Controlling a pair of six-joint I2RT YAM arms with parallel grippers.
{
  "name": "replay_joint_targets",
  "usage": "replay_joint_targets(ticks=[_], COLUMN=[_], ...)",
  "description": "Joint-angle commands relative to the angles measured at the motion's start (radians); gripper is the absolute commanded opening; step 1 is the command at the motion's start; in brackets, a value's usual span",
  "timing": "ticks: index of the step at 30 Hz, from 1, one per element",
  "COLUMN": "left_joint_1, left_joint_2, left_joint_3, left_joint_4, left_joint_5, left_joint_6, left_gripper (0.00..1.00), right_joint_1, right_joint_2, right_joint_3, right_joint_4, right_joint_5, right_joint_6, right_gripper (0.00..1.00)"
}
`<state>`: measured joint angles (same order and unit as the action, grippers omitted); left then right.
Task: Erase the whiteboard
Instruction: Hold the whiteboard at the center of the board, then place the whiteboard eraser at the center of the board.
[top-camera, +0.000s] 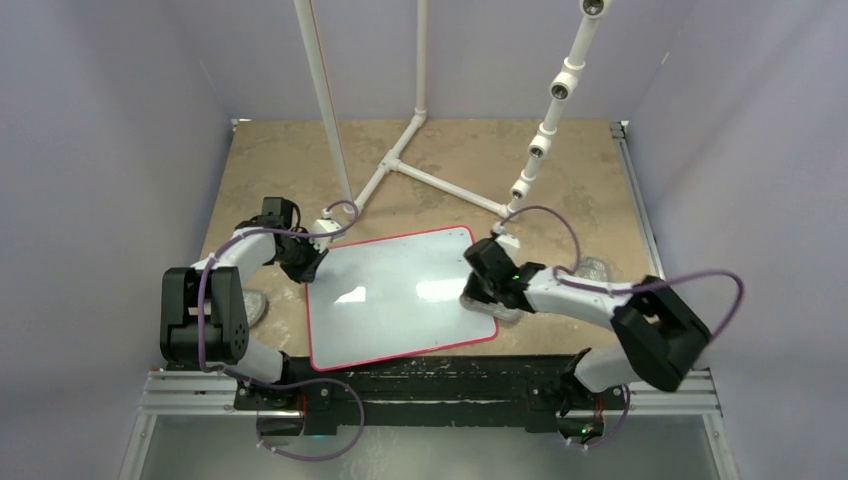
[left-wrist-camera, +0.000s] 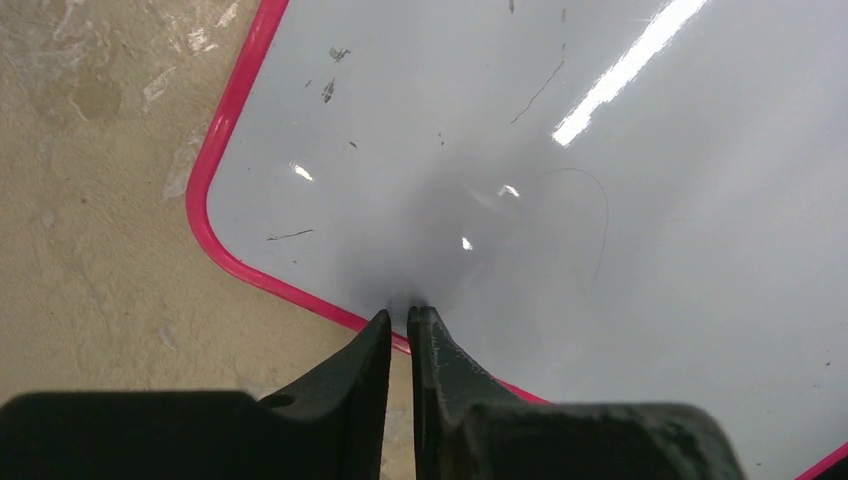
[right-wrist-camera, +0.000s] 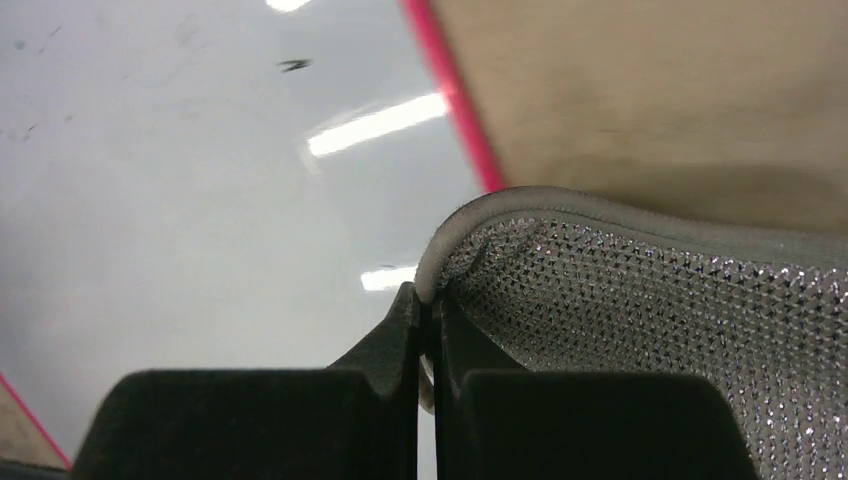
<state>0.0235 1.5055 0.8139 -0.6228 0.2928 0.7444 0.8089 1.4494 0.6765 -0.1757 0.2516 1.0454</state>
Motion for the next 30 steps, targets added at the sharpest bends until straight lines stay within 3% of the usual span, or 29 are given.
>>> replay_joint_targets(ticks=[1,5,12,13,14,19,26,30], left_joint_1=[0.001,0.001,0.001,0.001,0.001,-0.009,-0.009,-0.010], left_joint_2=[0.001,-0.030,-0.069,-0.249,-0.091,-0.073,-0.091,-0.091], left_joint_3=[-0.005,0.014,0.028,0.032,0.035,0.037,0.031,0.061], left_joint_4=[-0.101,-0.137,-0.180,-0.181,-0.182,-0.183,-0.186,-0.198], left_joint_5=[-0.054,-0.038,-0.013,-0.007,0.001,0.014,0.014,0.040], left_joint_6=[-0.001,0.009,0.023,0.021,0.018,0.008,0.018,0.005], left_gripper=[0.18,0.23,0.29,0.29,0.29,0.31,0.33,0.44], right_joint_1=[-0.101,-0.168,-0.178,-0.181,-0.185,-0.188,-0.193,-0.195], right_joint_2=[-0.187,-0.223,-0.113,-0.086,-0.058,0.067,0.066,0.024], right_joint_3=[-0.101,-0.116,0.028,0.061,0.093,0.251,0.258,0.232], right_joint_4=[-0.183,-0.177,-0.170,-0.170,-0.169,-0.198,-0.213,-0.224], right_joint_5=[0.054,0.031,0.064,0.079,0.091,0.164,0.187,0.201], right_joint_6=[-0.017,-0.057,-0.102,-0.111,-0.123,-0.168,-0.157,-0.149], right_gripper=[0.00,0.00,0.00,0.00,0.00,0.02,0.47,0.76])
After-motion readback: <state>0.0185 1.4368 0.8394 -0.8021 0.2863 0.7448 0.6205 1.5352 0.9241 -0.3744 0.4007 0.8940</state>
